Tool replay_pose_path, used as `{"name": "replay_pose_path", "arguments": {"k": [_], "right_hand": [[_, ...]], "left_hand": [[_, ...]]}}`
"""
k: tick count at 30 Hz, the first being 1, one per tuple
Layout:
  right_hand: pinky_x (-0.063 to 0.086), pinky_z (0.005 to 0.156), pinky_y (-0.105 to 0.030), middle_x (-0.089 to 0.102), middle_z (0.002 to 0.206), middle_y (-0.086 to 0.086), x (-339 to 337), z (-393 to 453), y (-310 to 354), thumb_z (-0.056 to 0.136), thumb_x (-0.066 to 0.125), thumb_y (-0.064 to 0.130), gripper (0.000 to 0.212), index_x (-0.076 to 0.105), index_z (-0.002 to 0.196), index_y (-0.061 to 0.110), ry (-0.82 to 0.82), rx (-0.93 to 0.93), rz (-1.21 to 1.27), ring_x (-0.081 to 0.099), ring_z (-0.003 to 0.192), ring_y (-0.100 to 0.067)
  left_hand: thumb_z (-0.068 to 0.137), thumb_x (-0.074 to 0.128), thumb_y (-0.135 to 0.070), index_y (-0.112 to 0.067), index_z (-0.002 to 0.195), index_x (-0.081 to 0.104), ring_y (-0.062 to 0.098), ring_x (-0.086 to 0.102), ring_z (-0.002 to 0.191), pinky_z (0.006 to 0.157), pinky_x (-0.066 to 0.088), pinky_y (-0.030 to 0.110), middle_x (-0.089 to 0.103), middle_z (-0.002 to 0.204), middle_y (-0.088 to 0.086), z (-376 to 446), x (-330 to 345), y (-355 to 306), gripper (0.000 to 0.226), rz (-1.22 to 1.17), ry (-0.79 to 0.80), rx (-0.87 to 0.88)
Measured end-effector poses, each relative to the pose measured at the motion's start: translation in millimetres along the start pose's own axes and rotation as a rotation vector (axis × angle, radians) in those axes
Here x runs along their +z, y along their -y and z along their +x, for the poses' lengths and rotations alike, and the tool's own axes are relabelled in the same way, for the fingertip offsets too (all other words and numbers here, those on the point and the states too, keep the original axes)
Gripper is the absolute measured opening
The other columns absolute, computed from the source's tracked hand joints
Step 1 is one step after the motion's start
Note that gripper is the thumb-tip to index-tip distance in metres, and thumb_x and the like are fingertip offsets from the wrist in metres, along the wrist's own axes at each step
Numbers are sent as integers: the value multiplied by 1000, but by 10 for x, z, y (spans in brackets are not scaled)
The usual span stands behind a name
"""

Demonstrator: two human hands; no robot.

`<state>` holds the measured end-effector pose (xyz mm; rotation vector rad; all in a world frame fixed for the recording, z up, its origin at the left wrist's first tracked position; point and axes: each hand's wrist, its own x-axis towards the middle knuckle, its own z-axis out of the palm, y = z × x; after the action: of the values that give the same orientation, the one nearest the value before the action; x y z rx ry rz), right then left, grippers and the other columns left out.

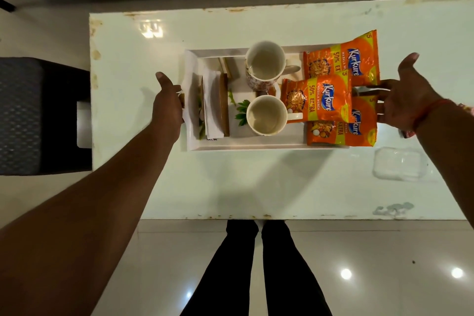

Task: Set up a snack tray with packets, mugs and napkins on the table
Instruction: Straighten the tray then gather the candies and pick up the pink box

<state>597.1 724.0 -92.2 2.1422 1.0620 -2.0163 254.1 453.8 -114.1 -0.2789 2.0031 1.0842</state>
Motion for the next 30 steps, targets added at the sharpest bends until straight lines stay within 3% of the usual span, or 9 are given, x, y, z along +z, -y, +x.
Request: {"name": "replay_pose_path", "arguments": {"k": [12,16,21,25,28,30], "right_hand": [[55,83,-47,73,116,-4,24,-13,-14,73,15,91,100,62,124,19,-37,5,-19,70,105,-27],[56,78,-46,75,111,-4,18,8,-36,73,16,91,97,64,119,20,-29,1,-35,73,99,-26],[54,81,-44,72,114,-7,45,-4,-11,77,17,89,94,60,122,19,-62,-20,-93,70,103,-28],[44,101,-48,58,134,-15,136,-30,3,86,14,81,90,41,143,16,-257,-192,-372,58,118,-33],[37,107,-51,43,146,-19,230,-109,-64,93,24,72,80,36,145,12,-508,-492,-587,46,132,-38],[37,106,-54,39,147,-20,324,-221,-126,97,31,64,74,35,146,9,-578,-718,-714,42,133,-41]], "left_hand": [[89,20,-75,-22,112,63,18,60,87,98,50,44,57,83,-4,4,3,31,73,20,-17,6],[90,20,-74,-19,124,61,20,62,109,103,46,43,64,104,-3,-10,-18,35,77,26,-15,5],[94,18,-68,-18,130,58,23,55,120,108,38,39,62,127,2,-10,0,32,74,144,-35,60],[98,21,-56,-8,130,53,35,50,124,106,39,44,56,133,17,-137,40,16,66,499,-121,384],[99,22,-51,-10,143,44,31,35,140,116,25,45,42,150,15,-273,116,-12,63,803,-160,692],[99,21,-53,-17,151,30,32,21,147,119,17,52,26,160,10,-374,198,-29,64,957,-131,809]]}}
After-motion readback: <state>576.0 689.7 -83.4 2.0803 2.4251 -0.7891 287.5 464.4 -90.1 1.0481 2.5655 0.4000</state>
